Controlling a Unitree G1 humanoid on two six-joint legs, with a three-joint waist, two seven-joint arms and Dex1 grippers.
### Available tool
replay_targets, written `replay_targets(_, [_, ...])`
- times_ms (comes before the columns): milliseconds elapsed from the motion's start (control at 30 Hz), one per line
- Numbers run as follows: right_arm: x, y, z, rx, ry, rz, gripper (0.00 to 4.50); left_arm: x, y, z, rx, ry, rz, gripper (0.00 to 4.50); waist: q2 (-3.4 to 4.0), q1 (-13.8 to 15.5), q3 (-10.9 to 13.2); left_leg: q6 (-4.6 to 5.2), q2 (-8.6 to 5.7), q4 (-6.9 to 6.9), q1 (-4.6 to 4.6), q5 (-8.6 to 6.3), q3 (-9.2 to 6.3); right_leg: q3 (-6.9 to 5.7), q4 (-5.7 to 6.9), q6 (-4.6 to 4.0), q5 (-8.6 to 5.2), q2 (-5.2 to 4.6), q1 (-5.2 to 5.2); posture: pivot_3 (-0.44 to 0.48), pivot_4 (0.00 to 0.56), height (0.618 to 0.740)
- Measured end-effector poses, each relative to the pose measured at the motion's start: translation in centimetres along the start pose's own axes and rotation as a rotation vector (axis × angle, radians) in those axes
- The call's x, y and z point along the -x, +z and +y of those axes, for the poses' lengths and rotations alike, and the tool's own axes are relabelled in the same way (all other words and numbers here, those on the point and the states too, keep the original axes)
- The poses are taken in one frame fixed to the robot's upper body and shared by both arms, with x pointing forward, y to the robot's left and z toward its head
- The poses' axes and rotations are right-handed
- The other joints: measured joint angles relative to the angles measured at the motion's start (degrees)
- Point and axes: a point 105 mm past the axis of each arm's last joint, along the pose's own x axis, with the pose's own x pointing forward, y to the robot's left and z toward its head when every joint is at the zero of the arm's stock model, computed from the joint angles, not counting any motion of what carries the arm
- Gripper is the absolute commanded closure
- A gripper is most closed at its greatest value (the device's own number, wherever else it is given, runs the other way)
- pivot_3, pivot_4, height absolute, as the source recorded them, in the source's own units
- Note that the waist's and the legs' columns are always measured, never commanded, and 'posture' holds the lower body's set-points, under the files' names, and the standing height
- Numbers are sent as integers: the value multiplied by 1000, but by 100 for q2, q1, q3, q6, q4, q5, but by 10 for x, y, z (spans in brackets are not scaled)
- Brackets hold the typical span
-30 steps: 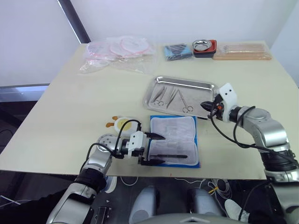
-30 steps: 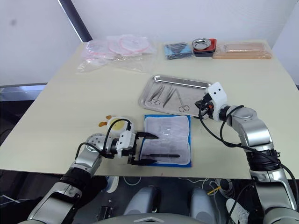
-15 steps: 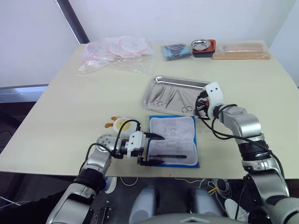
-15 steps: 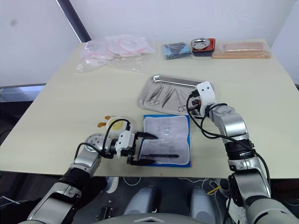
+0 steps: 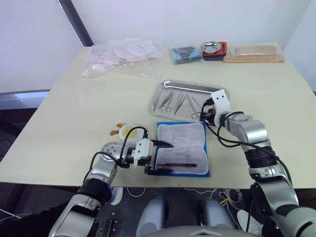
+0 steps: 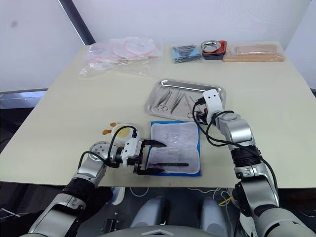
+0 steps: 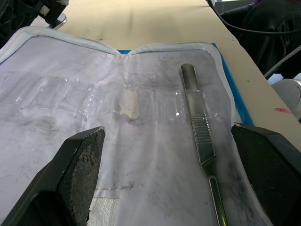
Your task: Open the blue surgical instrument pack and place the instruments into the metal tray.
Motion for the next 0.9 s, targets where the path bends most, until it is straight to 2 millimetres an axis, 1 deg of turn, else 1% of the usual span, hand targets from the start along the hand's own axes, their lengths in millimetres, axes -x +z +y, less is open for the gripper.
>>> replay_targets(33, [3, 4, -3, 15, 6, -19, 411, 0, 0, 0, 0, 0, 0, 0, 0, 0, 0, 0, 0, 0, 0, 0, 0, 0, 0, 0, 0, 0, 0, 0, 150, 740])
replay_targets(67, [4, 5, -4, 20, 4, -26, 109, 0, 0, 0, 0, 0, 0, 0, 0, -1, 0, 0, 0, 0, 0, 0, 0, 0, 0, 0, 0, 0, 0, 0, 150, 740])
replay_targets(100, [6, 8, -6, 28, 10, -40, 44, 0, 0, 0, 0, 0, 0, 0, 0, -3, 0, 0, 0, 0, 0, 0, 0, 0, 0, 0, 0, 0, 0, 0, 150, 740])
replay_targets(233, [15, 18, -10, 83, 50, -114, 44, 0, 0, 0, 1, 1, 1, 0, -3, -10, 2, 0, 0, 0, 0, 0, -2, -1, 0, 0, 0, 1, 0, 0, 150, 740])
replay_targets(267, [17, 19, -10, 92, 63, -131, 44, 0, 0, 0, 1, 1, 1, 0, -3, -9, 2, 0, 0, 0, 0, 0, -2, -1, 0, 0, 0, 1, 0, 0, 150, 740])
replay_targets(300, [22, 23, -7, 108, 109, -196, 44, 0, 0, 0, 3, 0, 1, 0, -6, -10, 4, 0, 0, 0, 0, 0, -2, -1, -1, 0, 0, 1, 0, 0, 150, 740])
replay_targets(400, [28, 25, -3, 117, 161, -246, 44, 1, 0, 0, 7, -1, 2, 0, -12, -15, 8, 0, 0, 0, -1, 0, -3, -1, -1, 0, 0, 1, 0, 0, 150, 740])
replay_targets(467, [40, 21, 4, 148, 252, -298, 44, 0, 0, 0, 8, -3, 3, 0, -17, -12, 11, 0, 0, 0, 0, 0, -4, -1, -1, 0, -1, 1, 1, 0, 150, 740])
replay_targets(567, [51, 6, 9, 166, 336, -318, 44, 1, -1, 0, 12, -2, 4, 0, -27, -18, 17, 0, 0, 0, 1, 0, -3, -1, -1, 0, -1, 1, 0, 0, 150, 740])
replay_targets(700, [73, -10, 22, 221, 478, -356, 44, 1, -1, 0, 17, -1, 5, 0, -29, -28, 21, -1, 1, 0, 1, -1, -3, -1, -1, 0, -1, -1, 0, 0, 150, 740])
replay_targets(900, [109, -30, 29, 310, 643, -345, 44, 2, -2, 0, 30, -1, 7, 0, -34, -42, 24, -3, 2, 0, 3, -2, -4, -3, -2, 0, -1, -4, 1, 0, 150, 740])
